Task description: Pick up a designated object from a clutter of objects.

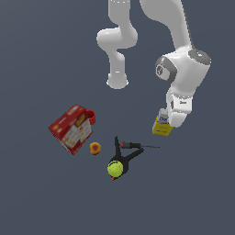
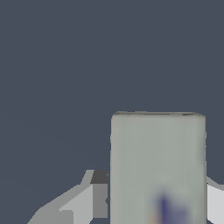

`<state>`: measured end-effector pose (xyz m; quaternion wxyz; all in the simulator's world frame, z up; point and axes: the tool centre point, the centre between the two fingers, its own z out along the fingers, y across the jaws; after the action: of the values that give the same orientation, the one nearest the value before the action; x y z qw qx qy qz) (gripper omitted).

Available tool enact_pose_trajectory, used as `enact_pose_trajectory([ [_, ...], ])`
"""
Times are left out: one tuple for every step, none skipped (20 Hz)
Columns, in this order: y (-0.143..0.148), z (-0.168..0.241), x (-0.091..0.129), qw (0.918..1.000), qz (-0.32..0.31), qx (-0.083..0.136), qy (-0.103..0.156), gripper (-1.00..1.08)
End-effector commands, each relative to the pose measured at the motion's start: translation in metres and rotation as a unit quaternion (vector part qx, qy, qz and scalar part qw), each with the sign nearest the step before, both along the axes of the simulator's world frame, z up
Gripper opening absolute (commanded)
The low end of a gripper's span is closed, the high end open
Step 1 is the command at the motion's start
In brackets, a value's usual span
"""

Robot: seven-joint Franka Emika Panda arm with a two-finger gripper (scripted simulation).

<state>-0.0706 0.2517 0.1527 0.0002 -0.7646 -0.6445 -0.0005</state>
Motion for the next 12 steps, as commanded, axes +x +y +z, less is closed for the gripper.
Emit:
enact_pose_trajectory([
  [0.0,-0.001,0.0,1.0,0.0,0.0,0.0,-1.0],
  [0.0,-0.001,0.0,1.0,0.0,0.0,0.0,-1.0],
  [0.0,-0.001,0.0,1.0,0.0,0.0,0.0,-1.0],
  [0.0,0.0,0.0,1.0,0.0,0.0,0.0,-1.0],
  [0.0,0.0,0.0,1.0,0.0,0.0,0.0,-1.0],
  [0.0,0.001,0.001,1.0,0.0,0.0,0.0,-1.0],
  [0.0,0.002,0.001,1.0,0.0,0.0,0.0,-1.0],
  [0.0,0.003,0.002,1.0,0.0,0.0,0.0,-1.0],
  [-0.001,0.005,0.004,1.0,0.0,0.0,0.0,-1.0],
  [-0.001,0.008,0.005,1.0,0.0,0.0,0.0,-1.0],
  [-0.001,0.011,0.007,1.0,0.0,0.0,0.0,-1.0],
  [-0.002,0.014,0.009,1.0,0.0,0.0,0.0,-1.0],
])
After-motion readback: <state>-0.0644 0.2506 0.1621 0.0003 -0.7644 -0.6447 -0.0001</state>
